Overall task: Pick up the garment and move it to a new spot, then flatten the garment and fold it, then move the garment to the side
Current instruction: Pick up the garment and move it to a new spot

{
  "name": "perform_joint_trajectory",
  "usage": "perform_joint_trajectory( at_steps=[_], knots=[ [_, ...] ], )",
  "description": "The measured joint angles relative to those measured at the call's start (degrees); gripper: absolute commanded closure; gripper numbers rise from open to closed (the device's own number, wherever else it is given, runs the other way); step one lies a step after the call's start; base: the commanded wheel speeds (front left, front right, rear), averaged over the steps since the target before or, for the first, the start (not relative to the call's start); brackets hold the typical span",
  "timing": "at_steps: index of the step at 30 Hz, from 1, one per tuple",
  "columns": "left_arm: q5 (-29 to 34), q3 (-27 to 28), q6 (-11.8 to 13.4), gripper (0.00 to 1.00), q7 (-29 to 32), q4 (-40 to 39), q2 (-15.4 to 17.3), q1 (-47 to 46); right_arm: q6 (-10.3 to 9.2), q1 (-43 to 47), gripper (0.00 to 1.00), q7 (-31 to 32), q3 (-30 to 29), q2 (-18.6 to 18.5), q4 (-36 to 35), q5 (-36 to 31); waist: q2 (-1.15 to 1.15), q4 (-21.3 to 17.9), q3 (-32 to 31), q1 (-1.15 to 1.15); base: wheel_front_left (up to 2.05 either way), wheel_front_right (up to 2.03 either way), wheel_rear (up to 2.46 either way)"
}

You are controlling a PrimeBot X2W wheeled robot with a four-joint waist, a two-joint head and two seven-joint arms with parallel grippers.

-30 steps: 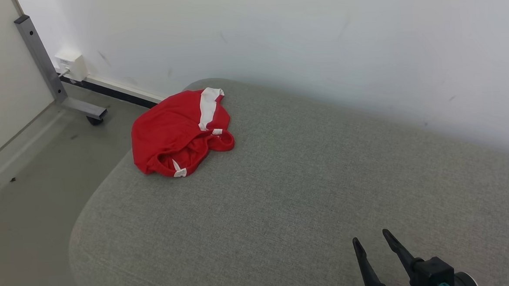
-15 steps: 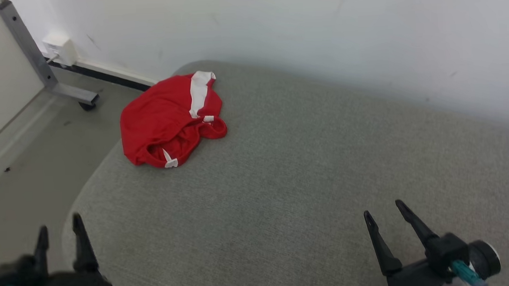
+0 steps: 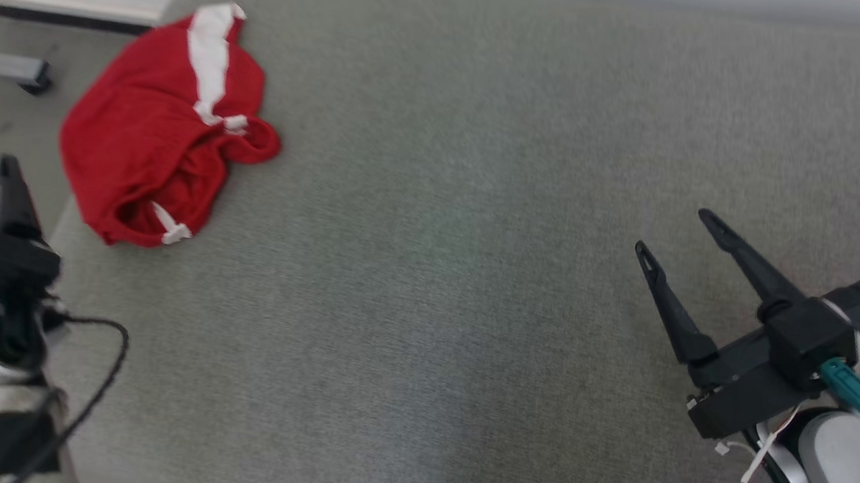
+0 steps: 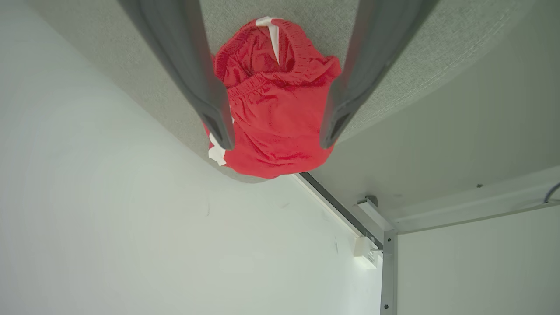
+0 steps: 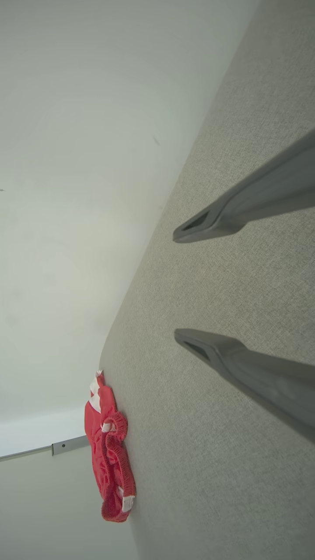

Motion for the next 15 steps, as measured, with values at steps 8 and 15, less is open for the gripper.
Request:
perform_joint_trajectory(
  at_steps=[8,15],
  knots=[
    [-6.5,2.1,1.0,0.0,13.7,3.4,4.5,-10.3,0.0,-1.6,0.0,1.8,-0.8,-1.2,-6.3,-0.5,0.0,-3.5,10.4,0.0,0.0,0.0,0.0],
    [-8.6,3.8,4.4,0.0,20.9,3.4,7.5,-13.0,0.0,-3.2,0.0,2.0,-0.2,-1.3,-8.0,-1.1,0.0,-6.6,17.3,-0.01,0.0,0.0,0.0]
  ],
)
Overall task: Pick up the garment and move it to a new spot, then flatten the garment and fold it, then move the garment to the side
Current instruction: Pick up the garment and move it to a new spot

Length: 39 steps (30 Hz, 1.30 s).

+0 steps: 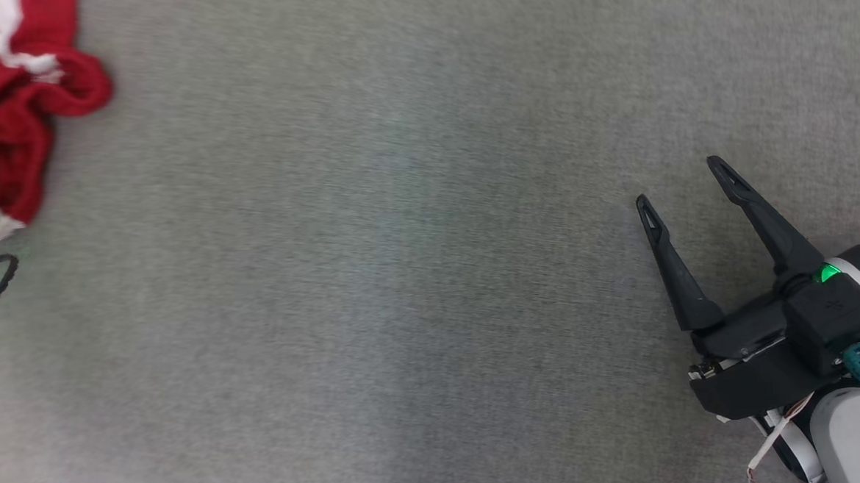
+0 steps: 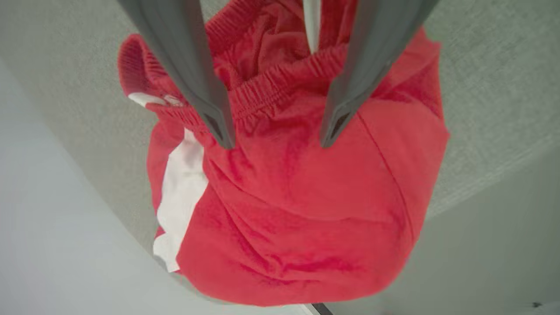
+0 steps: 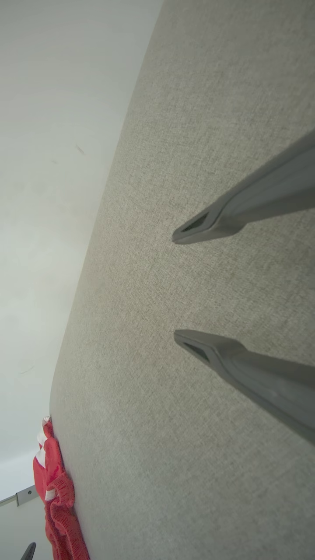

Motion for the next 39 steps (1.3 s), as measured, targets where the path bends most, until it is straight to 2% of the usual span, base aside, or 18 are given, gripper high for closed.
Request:
perform_joint_trajectory(
  at_steps=[9,10,11,12,18,23,34,39],
  knots=[
    [-0.3,0.4,3.7,0.0,4.7,-1.6,0.9,3.1,0.0,-0.4,0.0,-0.3,0.5,0.7,-1.1,-0.2,-0.01,-4.6,3.9,-0.02,0.0,0.0,0.0],
    [-0.4,0.5,3.8,0.33,5.1,-1.8,1.0,3.5,0.0,-0.4,0.0,-0.3,0.5,0.7,-1.1,-0.2,-0.01,-4.9,4.0,-0.02,0.0,0.0,0.0],
    [-0.4,0.5,3.9,0.73,5.6,-2.0,1.2,3.7,0.0,-0.5,0.0,-0.3,0.5,0.7,-1.1,-0.2,-0.01,-5.1,4.1,-0.02,0.0,0.0,0.0],
    [-0.4,0.5,4.1,1.0,5.9,-2.2,1.4,3.9,0.0,-0.5,0.0,-0.3,0.5,0.8,-1.1,-0.2,-0.01,-5.3,4.0,-0.02,0.0,0.0,0.0],
    [-1.8,0.8,4.0,1.0,8.0,-2.9,1.5,5.5,0.0,-0.7,0.0,-0.5,0.7,1.2,0.1,0.1,-0.01,-5.7,2.5,-0.01,0.0,0.0,0.0],
    [-2.4,1.0,2.7,1.0,8.5,-3.3,1.7,6.5,0.0,-0.7,0.0,-1.6,1.0,2.2,1.8,0.7,-0.01,-5.8,0.6,-0.01,0.0,0.0,0.0],
    [-2.8,0.3,-1.3,1.0,8.4,-5.4,5.6,5.8,0.0,-1.1,0.0,-6.1,2.0,5.6,7.9,2.2,-0.01,-5.3,-6.0,-0.01,0.0,0.0,0.0],
    [-1.7,-1.4,-1.7,1.0,8.4,-8.3,6.7,4.0,0.0,-0.6,0.0,-8.5,2.0,7.4,11.5,3.0,-0.01,-5.3,-10.0,-0.02,0.0,0.0,0.0]
  ],
)
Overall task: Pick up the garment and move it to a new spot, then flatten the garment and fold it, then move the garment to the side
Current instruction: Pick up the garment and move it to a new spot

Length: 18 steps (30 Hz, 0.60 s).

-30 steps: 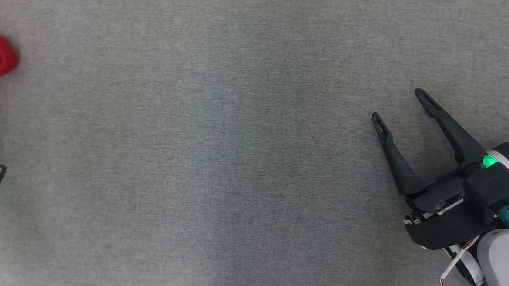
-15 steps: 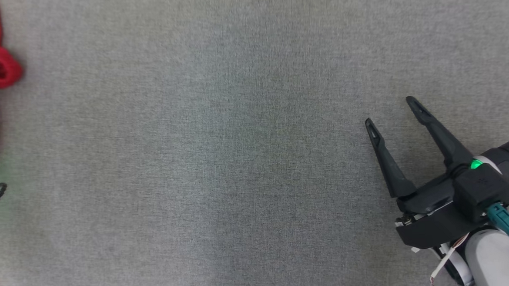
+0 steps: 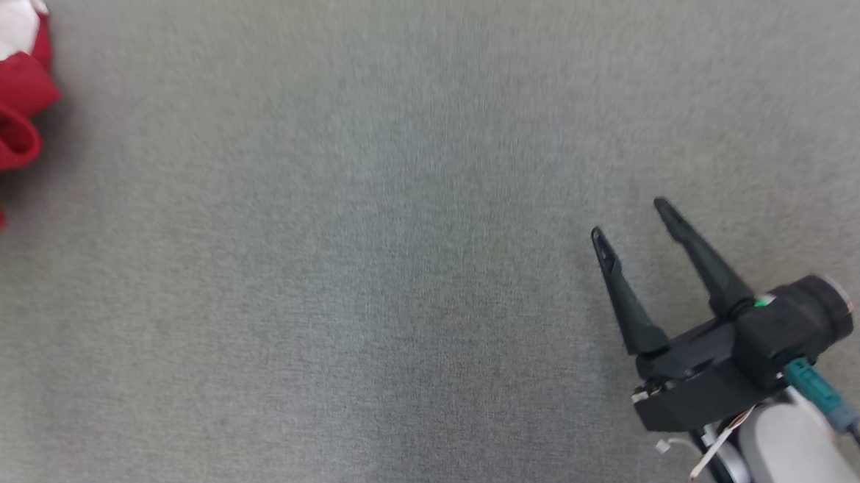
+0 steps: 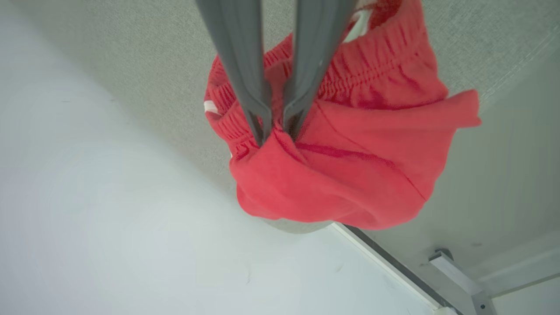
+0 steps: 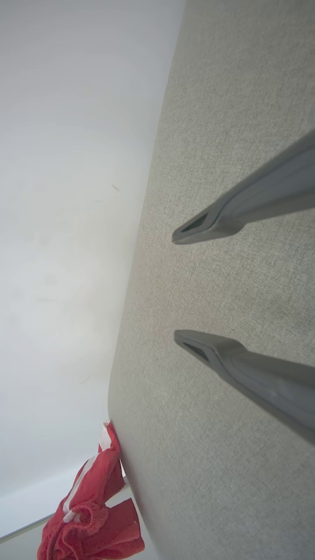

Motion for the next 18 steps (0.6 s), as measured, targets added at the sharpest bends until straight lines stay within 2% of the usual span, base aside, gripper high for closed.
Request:
perform_joint_trajectory(
  at_steps=[4,12,18],
  knots=[
    [1.6,-2.5,0.5,1.0,0.6,-4.6,-0.3,-1.4,0.0,0.7,0.0,-1.8,0.0,1.8,2.7,0.6,0.0,-0.2,-3.8,0.0,0.0,0.0,0.0],
    [2.4,-7.7,0.5,1.0,3.0,-15.3,-3.8,-2.1,0.0,3.6,0.0,-3.6,-1.3,3.6,5.5,1.2,0.0,-1.9,-11.8,-0.01,0.0,0.0,0.0],
    [1.7,-12.5,0.9,1.0,6.5,-22.8,-8.4,-1.4,0.0,6.2,0.0,-3.9,-2.1,4.2,5.8,1.3,-0.01,-5.7,-16.3,-0.01,0.0,0.0,0.0]
  ],
)
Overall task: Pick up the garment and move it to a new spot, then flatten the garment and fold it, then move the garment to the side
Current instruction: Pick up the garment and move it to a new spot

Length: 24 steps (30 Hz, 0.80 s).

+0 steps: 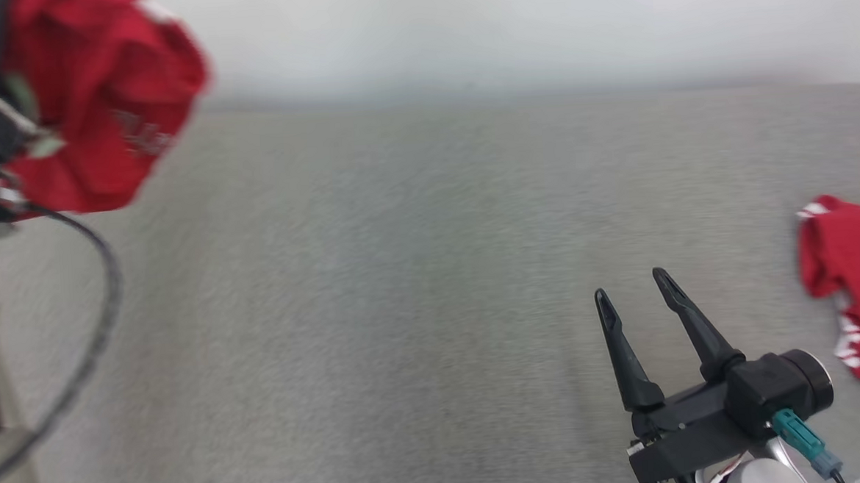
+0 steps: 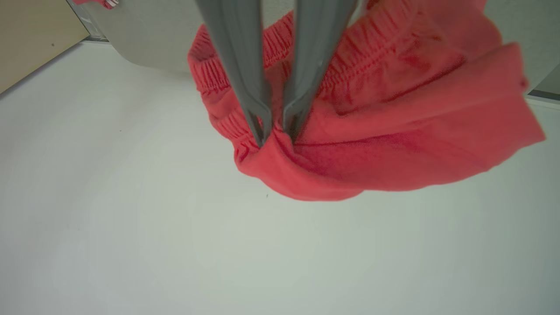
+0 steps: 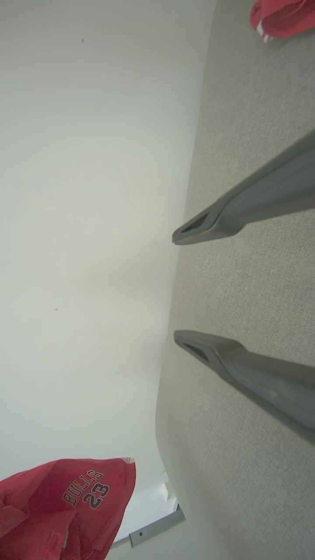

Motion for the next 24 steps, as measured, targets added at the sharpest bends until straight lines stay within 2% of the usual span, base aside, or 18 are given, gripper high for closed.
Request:
perform_joint_trajectory(
  at_steps=[7,14,19,22,24],
  knots=[
    [-1.5,-5.1,-0.5,1.0,2.1,-6.6,-4.6,3.6,0.0,1.4,0.0,0.3,0.1,0.5,-0.7,0.3,0.0,-6.8,-2.8,0.0,0.0,0.0,0.0],
    [-3.0,-8.5,-1.0,1.0,1.1,-9.9,-9.1,9.5,0.0,2.4,0.0,0.8,0.0,0.7,-1.2,0.7,0.0,-12.8,-4.1,0.01,0.0,0.0,0.0],
    [-3.3,-10.9,-1.2,1.0,-4.3,-9.6,-11.2,17.3,0.0,2.6,0.0,1.1,0.2,0.8,-1.5,0.9,0.0,-17.3,-4.5,0.01,0.0,0.0,0.0],
    [-1.7,-13.7,-2.6,1.0,-7.7,-6.1,-11.5,23.1,0.0,2.8,0.0,1.3,0.4,0.8,-1.6,1.2,0.0,-19.7,-4.6,0.01,0.0,0.0,0.0],
    [0.3,-16.1,-3.8,1.0,-12.7,-0.4,-11.9,27.2,0.0,3.3,0.0,1.4,0.5,0.8,-1.6,1.4,0.0,-21.6,-4.7,0.01,0.0,0.0,0.0]
  ],
)
